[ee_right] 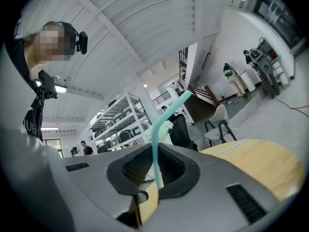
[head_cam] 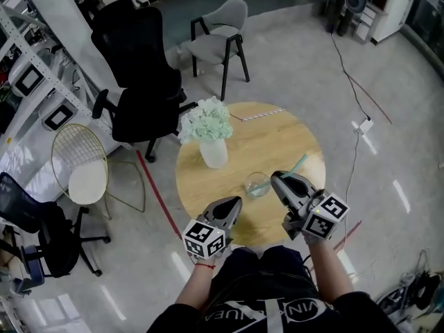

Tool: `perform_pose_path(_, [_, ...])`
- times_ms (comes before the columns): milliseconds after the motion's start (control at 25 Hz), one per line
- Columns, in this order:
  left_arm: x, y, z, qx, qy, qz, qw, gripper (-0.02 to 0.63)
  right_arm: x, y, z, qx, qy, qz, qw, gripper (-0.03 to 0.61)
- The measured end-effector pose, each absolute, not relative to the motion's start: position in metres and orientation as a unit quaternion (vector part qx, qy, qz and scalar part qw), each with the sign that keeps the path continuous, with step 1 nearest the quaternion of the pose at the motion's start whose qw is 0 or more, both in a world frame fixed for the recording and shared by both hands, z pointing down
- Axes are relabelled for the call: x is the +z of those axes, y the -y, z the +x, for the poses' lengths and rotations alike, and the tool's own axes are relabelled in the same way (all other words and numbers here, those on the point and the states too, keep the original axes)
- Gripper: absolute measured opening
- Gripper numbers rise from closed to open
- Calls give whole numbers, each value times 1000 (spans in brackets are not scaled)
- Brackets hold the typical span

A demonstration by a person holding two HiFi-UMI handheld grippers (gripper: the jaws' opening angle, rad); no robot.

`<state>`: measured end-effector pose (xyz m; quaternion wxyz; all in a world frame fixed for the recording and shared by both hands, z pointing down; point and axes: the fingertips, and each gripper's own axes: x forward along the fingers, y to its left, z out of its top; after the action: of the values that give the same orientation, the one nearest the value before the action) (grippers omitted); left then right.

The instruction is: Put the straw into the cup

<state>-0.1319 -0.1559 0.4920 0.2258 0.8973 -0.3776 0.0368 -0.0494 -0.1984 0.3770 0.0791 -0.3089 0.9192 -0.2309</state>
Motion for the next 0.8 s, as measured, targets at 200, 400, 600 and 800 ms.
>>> perform_pose_path(200, [497, 168, -128, 32, 369, 898, 238, 7, 382, 211, -36, -240, -904, -342, 89, 31])
perform_pose_path(400, [507, 180, -133, 33, 383, 888, 253, 8, 394, 228, -33, -250, -900, -345, 95, 31])
perform_pose_path(600, [519, 183, -137, 45, 392, 880, 263, 8, 423, 239, -29, -246, -903, -348, 60, 31])
perform_pose_path(800, [533, 186, -135, 52, 396, 876, 271, 7, 441, 243, -31, -263, -900, -343, 53, 31])
